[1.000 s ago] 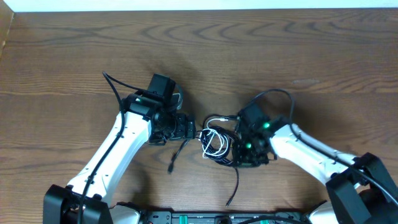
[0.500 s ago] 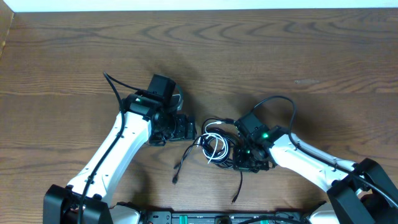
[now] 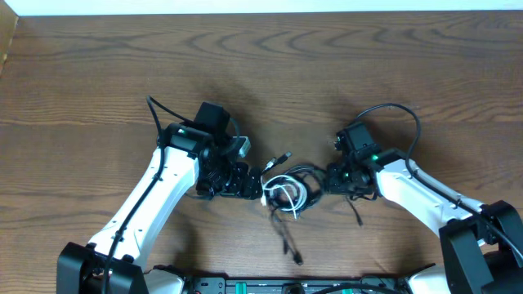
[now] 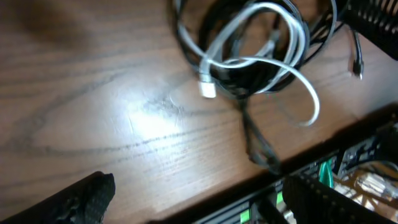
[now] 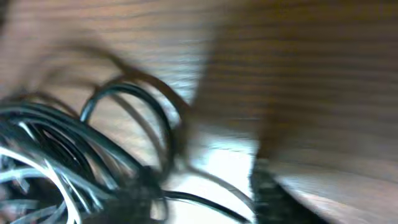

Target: Untangle cables

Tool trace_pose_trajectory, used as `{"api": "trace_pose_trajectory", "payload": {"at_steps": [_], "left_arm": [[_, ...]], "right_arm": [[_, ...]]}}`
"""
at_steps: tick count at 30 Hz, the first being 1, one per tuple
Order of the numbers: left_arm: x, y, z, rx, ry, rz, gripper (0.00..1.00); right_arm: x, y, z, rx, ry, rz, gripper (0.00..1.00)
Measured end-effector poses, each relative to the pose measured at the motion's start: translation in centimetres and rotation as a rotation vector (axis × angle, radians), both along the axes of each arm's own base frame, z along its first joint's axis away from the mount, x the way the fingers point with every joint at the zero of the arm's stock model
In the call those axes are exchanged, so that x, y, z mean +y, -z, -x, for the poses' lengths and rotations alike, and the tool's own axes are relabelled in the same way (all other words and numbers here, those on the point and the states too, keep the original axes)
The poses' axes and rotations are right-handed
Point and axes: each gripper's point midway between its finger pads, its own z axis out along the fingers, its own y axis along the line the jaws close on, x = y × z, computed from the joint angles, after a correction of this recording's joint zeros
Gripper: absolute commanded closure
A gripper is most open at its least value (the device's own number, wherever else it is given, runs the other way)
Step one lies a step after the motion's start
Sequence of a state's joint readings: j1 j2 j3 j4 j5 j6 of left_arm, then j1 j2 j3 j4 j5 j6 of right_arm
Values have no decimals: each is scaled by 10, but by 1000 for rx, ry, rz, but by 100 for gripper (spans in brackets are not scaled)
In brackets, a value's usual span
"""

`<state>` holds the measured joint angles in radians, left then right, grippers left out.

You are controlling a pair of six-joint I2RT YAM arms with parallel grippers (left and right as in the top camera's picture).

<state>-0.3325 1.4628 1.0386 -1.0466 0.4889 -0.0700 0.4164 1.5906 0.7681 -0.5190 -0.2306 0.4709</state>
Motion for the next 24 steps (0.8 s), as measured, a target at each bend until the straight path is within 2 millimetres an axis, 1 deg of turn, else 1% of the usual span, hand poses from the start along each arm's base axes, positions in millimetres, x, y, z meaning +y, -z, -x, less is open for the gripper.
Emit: {"api": "trace_pose_trajectory", "payload": {"at_steps": [4, 5, 7, 9, 10, 13, 14, 15, 17, 20, 24], "left_arm": [[-6, 0, 6, 4, 40, 3, 9], [-8, 0, 8, -1, 59, 4, 11], [-14, 0, 10, -14, 92, 1, 18], [-16, 2, 9, -40, 126, -14, 33], [-17, 3, 8, -57, 143, -22, 38], [-17, 5, 5, -84, 158, -45, 38], [-18, 5, 5, -87, 165, -49, 35], [-18, 5, 6, -90, 170, -55, 30], [-20, 6, 7, -94, 186, -63, 24], [-24, 6, 10, -97, 203, -71, 24], [-33, 6, 11, -105, 188, -65, 23]], "right_arm": [[12, -12, 1, 35, -47, -110, 45], [15, -18, 2, 54, -49, -149, 46], [21, -29, 0, 77, -50, -213, 46], [27, -41, 0, 96, -57, -264, 46], [28, -45, 4, 117, -62, -279, 45], [25, -46, 22, 199, -60, -267, 39], [22, -44, 28, 225, -56, -252, 38], [18, -43, 34, 252, -52, -232, 37], [14, -41, 41, 280, -50, -208, 37], [15, -37, 44, 274, -64, -196, 37], [23, -29, 41, 230, -86, -201, 38]]}}
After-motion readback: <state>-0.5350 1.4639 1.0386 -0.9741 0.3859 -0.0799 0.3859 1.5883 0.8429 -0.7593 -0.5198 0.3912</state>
